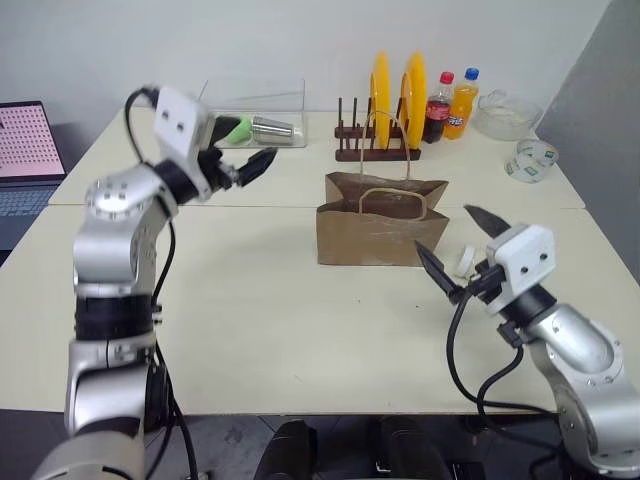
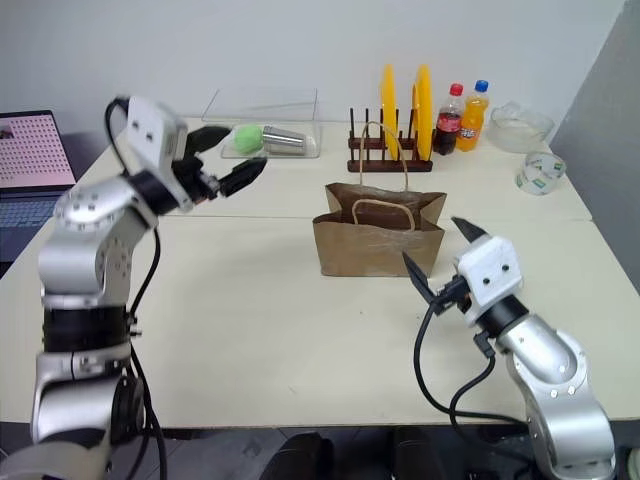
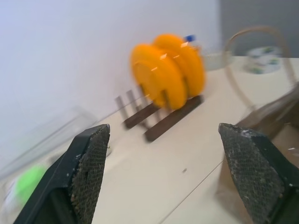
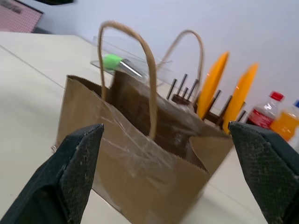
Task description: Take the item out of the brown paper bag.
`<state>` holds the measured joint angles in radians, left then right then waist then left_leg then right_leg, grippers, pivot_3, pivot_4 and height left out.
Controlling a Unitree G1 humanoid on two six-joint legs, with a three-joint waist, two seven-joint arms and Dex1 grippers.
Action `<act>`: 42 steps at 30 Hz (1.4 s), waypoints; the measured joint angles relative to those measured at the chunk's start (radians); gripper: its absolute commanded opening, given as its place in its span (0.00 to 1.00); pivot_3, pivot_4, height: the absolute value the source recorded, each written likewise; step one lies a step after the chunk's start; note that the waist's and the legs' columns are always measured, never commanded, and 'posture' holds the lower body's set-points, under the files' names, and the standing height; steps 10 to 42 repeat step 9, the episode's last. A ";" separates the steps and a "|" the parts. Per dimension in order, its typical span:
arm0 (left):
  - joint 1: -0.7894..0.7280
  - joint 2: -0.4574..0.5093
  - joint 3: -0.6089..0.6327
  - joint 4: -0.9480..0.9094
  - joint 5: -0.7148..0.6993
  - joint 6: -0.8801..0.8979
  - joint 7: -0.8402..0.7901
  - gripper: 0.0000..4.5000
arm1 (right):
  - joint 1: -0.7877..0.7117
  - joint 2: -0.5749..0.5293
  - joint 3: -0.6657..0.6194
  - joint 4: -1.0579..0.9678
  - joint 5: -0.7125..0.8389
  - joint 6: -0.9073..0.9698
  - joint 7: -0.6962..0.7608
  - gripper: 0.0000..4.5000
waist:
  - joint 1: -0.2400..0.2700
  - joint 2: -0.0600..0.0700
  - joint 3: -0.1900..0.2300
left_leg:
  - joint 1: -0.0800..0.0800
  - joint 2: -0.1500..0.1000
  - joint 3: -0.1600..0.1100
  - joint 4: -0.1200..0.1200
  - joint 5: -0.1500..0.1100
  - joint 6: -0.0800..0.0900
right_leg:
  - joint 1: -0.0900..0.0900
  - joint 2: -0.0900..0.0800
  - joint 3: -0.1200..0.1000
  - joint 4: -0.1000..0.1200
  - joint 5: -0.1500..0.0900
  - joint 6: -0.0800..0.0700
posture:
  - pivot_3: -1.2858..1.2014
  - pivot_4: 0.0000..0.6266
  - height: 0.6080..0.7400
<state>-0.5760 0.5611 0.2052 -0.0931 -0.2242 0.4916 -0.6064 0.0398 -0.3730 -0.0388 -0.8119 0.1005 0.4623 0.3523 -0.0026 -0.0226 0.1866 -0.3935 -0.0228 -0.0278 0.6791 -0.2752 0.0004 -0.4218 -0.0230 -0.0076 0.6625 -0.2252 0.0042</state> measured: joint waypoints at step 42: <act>0.467 -0.110 0.010 -0.292 0.023 0.006 0.176 0.87 | 0.215 0.167 0.057 0.167 -0.076 -0.279 -0.135 1.00 | 0.003 -0.001 -0.002 | 0.005 0.000 0.001 0.000 -0.001 0.002 | 0.003 0.000 0.000 0.000 -0.003 0.003 | 0.52 0.24 1.00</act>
